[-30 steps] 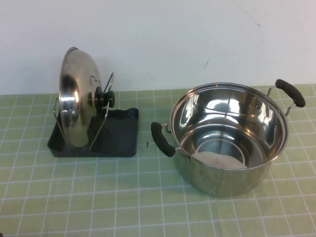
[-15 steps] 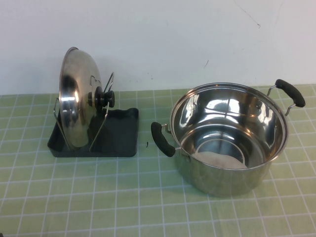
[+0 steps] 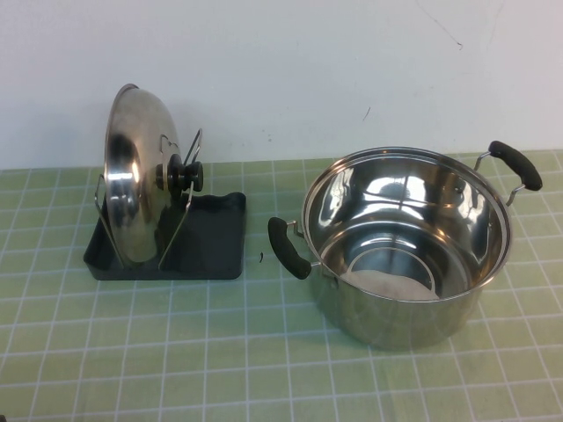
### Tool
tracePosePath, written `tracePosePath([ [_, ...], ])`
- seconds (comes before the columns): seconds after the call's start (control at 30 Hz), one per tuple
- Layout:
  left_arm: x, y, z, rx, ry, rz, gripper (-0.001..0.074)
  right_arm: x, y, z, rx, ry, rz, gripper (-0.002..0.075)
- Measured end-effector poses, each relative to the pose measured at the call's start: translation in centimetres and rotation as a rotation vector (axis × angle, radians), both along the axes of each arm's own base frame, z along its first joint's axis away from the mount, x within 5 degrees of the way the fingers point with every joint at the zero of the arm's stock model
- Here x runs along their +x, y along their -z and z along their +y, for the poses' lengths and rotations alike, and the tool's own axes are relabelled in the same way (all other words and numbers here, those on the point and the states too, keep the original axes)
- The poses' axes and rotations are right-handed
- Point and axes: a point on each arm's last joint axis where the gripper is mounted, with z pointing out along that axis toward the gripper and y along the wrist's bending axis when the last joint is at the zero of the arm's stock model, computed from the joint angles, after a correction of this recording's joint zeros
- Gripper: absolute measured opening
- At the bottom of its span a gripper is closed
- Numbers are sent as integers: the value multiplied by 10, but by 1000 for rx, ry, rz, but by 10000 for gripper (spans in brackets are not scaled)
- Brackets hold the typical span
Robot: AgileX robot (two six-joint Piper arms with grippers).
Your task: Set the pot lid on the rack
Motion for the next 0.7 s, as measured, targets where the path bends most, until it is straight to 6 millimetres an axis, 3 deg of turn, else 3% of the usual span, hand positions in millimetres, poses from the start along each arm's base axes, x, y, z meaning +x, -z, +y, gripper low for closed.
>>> tracePosePath([
  [0.23, 0, 0, 0, -2, 0, 0, -1, 4, -2, -5, 59, 120, 14, -1],
  [0.43, 0, 0, 0, -2, 0, 0, -1, 11, -3, -21, 71, 371, -4, -1],
  [0.7, 0, 0, 0, -4, -1, 0, -2, 9, 13, -42, 195, 684, -207, -1],
])
